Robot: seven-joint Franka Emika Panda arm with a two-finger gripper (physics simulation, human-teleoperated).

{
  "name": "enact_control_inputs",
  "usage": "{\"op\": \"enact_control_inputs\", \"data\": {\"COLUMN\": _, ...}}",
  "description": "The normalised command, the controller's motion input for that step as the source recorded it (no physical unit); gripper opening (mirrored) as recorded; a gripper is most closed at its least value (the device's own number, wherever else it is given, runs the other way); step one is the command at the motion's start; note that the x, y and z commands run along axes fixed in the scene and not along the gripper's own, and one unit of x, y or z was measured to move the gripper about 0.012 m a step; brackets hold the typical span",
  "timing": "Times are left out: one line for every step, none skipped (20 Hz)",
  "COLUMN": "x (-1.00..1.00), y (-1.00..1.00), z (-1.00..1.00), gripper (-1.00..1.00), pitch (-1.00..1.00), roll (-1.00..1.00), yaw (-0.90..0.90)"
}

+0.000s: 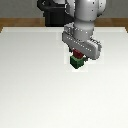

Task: Place the red cube on top of the green cube.

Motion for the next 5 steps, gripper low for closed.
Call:
{"op": "enact_control_inputs", "data": {"x": 0.0, "y": 0.0, "z": 0.0, "gripper": 1.0, "pitch": 0.0, "roll": 0.0, "yaw": 0.0}}
{"op": "enact_control_inputs", "data": {"x": 0.0, "y": 0.0, "z": 0.0, "gripper": 1.0, "pitch": 0.0, "roll": 0.0, "yaw": 0.0}}
{"op": "enact_control_inputs", "data": {"x": 0.0, "y": 0.0, "z": 0.0, "gripper": 1.0, "pitch": 0.0, "roll": 0.0, "yaw": 0.0}}
{"op": "enact_control_inputs", "data": {"x": 0.0, "y": 0.0, "z": 0.0, "gripper": 1.0, "pitch": 0.0, "roll": 0.0, "yaw": 0.0}}
{"op": "enact_control_inputs", "data": {"x": 0.0, "y": 0.0, "z": 0.0, "gripper": 1.0, "pitch": 0.0, "roll": 0.0, "yaw": 0.0}}
